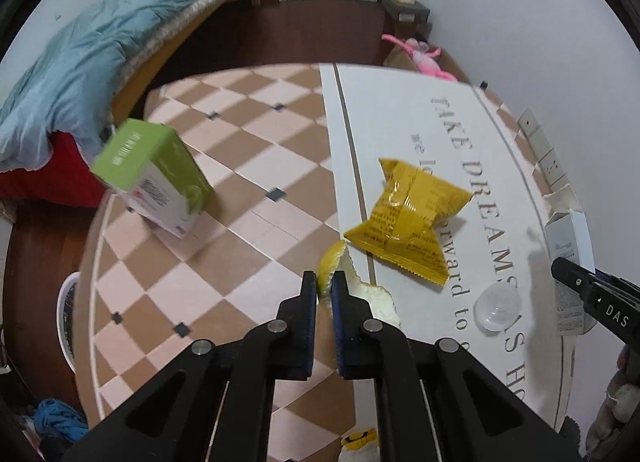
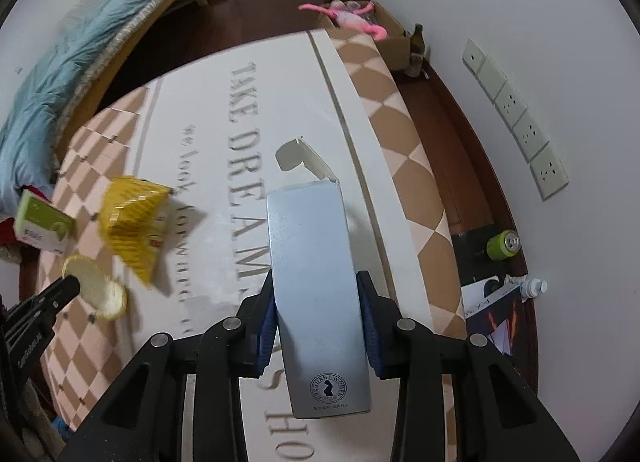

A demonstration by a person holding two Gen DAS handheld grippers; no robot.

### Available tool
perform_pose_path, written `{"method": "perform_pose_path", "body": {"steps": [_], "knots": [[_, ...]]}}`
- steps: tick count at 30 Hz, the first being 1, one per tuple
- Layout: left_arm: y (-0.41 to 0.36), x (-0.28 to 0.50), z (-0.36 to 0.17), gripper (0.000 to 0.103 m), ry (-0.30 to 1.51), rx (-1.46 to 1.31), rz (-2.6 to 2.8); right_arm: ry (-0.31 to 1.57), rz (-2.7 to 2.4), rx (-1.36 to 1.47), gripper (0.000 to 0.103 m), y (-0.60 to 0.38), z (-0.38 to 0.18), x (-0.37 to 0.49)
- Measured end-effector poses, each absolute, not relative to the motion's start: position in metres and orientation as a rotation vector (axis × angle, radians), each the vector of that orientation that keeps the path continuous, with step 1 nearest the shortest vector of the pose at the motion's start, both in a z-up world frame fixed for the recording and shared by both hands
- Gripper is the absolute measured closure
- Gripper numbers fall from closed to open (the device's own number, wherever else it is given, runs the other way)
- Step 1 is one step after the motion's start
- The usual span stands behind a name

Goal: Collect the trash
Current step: 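Carry the peel and white box over the bin and release both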

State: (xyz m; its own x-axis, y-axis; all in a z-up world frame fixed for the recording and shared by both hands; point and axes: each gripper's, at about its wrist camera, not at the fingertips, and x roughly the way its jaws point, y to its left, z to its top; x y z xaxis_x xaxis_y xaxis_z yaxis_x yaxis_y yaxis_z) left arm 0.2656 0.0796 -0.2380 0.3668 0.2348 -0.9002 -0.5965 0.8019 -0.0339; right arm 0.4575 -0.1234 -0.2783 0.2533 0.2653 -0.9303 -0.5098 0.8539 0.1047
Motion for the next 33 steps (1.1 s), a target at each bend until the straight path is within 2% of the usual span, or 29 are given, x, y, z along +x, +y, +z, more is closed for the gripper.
{"method": "perform_pose_path", "body": {"steps": [9,18,26,33], "knots": [[0.091,0.218,-0.184,0.098,0.960,-0.398,0.591,1.139,0.648,-0.207,0.065,-0.112,-0.226,0.414],[0.128,0.135,-0.140,0.098,0.877,-0.426,0.697,1.092,0.815,-0.222,0.065,-0.062,-0.189,0.346],[0.192,0.029,-0.126,0.098,0.837,-0.464,0.851,1.108,1.034,-0.281,0.065,0.044,-0.189,0.237],[0.272,-0.060,-0.162,0.098,0.880,-0.568,0.965,1.204,1.162,-0.352,0.065,0.159,-0.230,0.140]]}}
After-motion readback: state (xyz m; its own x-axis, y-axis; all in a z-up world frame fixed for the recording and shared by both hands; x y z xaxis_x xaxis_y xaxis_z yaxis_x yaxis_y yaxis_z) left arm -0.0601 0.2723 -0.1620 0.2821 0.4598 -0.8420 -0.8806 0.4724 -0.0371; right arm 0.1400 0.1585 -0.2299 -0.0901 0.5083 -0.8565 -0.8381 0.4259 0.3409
